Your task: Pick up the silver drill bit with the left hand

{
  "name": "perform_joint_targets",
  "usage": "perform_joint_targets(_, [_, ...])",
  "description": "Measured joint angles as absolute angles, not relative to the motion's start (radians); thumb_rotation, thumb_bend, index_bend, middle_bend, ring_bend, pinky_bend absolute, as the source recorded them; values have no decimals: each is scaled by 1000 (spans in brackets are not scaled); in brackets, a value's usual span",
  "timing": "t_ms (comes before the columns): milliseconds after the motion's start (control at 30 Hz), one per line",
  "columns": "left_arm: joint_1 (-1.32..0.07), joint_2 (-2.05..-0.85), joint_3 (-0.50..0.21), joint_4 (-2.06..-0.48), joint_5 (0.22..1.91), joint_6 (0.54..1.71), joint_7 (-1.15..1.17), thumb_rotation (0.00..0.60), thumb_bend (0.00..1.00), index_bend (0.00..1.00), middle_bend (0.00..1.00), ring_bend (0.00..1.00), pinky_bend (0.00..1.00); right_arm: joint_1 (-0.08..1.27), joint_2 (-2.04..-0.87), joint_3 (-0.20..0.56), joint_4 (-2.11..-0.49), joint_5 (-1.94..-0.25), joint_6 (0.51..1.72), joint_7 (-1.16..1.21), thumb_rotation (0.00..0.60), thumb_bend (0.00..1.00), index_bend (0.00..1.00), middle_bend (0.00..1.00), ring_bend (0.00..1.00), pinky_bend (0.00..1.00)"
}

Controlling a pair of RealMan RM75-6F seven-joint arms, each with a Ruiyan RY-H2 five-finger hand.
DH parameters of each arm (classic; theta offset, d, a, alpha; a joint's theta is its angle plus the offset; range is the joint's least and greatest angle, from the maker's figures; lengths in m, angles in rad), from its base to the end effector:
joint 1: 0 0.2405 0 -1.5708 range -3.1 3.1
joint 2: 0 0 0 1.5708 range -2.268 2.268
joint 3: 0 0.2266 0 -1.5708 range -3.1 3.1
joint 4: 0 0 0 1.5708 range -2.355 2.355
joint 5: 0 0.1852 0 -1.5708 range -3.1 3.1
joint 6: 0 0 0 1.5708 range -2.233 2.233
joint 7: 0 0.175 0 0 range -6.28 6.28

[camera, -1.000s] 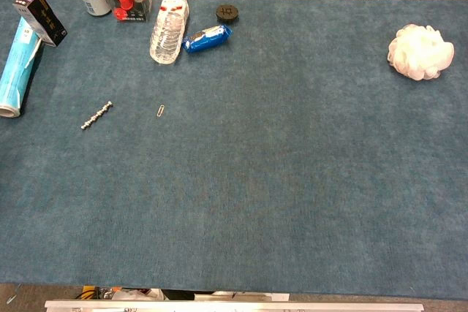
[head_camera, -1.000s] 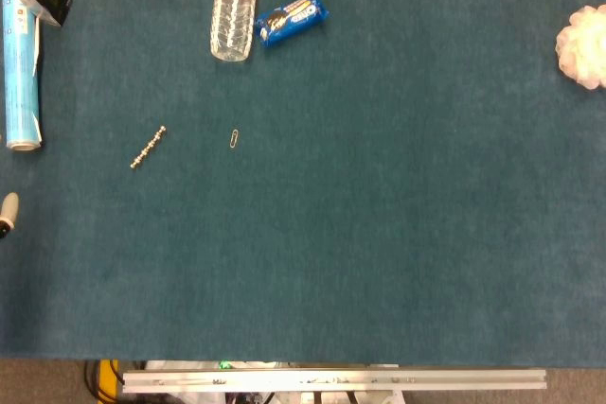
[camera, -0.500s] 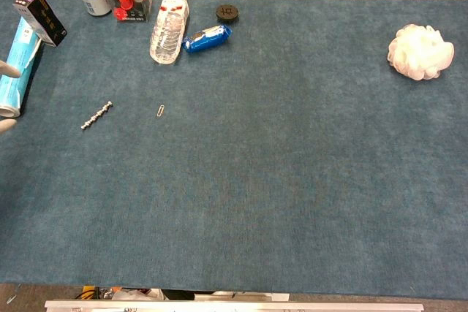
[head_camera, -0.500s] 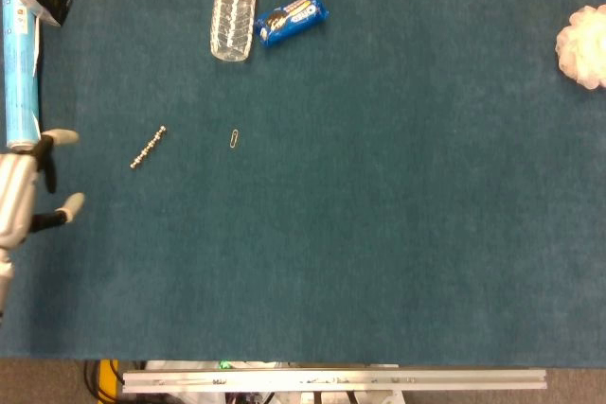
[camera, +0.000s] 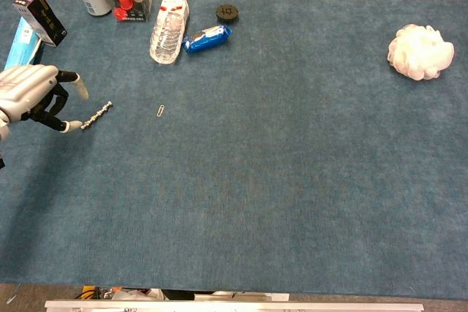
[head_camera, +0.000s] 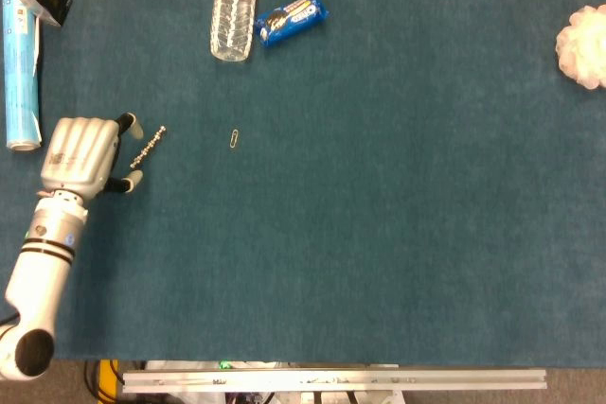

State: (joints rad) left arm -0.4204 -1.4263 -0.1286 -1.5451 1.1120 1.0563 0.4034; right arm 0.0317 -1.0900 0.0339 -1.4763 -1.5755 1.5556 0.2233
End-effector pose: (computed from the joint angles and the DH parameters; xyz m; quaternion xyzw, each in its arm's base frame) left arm -0.2354 0.2915 0.0367 -0.6834 -0.4373 -0.2789 0.5137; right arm -0.2937 -0.1906 0.1926 0.5841 -0.3892 0.4201 0.5752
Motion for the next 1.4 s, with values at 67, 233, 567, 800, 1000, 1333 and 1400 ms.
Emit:
perform_joint_targets(67, [-430,-1448,-134,-1523,1080,1050,418,600,191,400,807,790,773,32,-1090,34,-1474,-1574,1554,225,600,251,82,119,77,106])
perform_joint_targets(233, [-446,-1497,-139,-1460,1029,1048,449,600,190,393,810,793,773,32,-1092,35,-1468,-1569,1551,229,600,252,82,119,77,105])
perform_joint_targets(567, [-459,-1535,-132,-1404,998,1041,443,600,190,385,810,794,774,32,-1092,36,-1467,-1566,1548,230,600,251,82,119,77,106])
perform_joint_targets(800, [-465,-1556,-126,-1383,991,1043,447,600,190,375,811,795,774,27,-1089,36,-1467,-1564,1551,231,600,252,82,119,77,106])
perform_joint_targets(1000, [-476,-1580,-128,-1336,975,1043,464,600,190,374,812,796,775,23,-1087,37,-1465,-1562,1557,233,600,252,82,119,77,106])
perform_joint_targets(1333, [-494,-1607,-147,-1248,955,1039,472,600,190,379,814,797,775,23,-1090,37,-1462,-1567,1560,237,600,251,82,119,77,106])
perform_joint_targets(1400, [-497,-1610,-153,-1235,947,1036,469,600,191,392,816,798,777,22,-1090,38,-1461,-1567,1561,237,600,251,82,119,77,105])
